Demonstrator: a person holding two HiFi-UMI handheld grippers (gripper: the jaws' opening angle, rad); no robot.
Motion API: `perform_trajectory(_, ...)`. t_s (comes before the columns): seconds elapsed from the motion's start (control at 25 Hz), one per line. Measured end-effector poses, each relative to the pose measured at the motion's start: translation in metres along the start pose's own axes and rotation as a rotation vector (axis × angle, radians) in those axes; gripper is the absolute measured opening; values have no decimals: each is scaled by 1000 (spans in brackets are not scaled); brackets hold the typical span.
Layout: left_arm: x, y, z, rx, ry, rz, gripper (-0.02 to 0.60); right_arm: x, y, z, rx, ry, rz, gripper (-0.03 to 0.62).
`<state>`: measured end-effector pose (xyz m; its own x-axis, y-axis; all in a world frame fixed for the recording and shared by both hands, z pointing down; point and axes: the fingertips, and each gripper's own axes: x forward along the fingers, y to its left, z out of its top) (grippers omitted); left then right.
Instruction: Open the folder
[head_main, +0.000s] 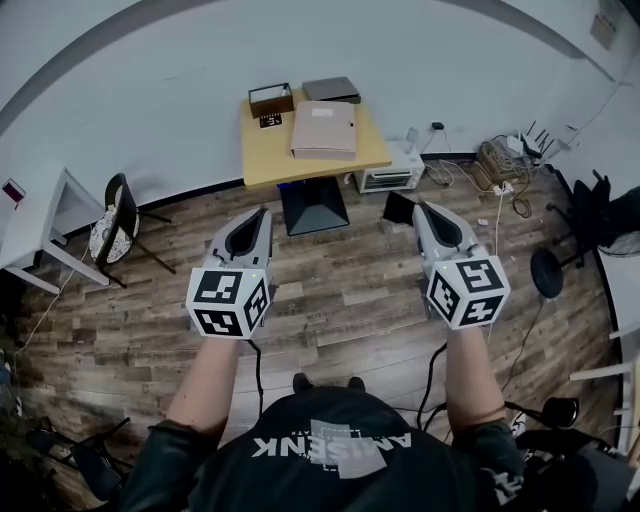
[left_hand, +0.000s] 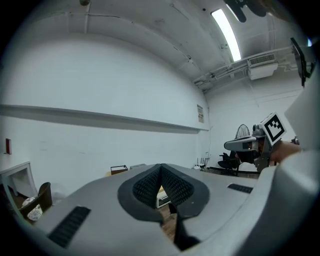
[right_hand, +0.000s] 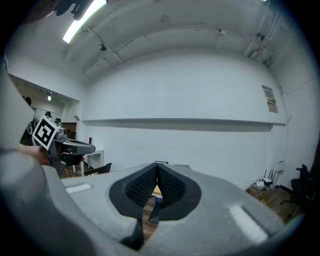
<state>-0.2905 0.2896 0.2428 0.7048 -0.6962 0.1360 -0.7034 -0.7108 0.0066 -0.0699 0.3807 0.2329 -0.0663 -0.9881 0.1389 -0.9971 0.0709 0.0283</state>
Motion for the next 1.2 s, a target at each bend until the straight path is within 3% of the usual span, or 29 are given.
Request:
perform_trajectory(0.72,6,54,-4,15,-29,-36,0,42,31,3,-11,10,-30,5)
perform_trajectory(1.2,93,71,12,25,-41,4,0,139,-32,20,-20,-42,66,5)
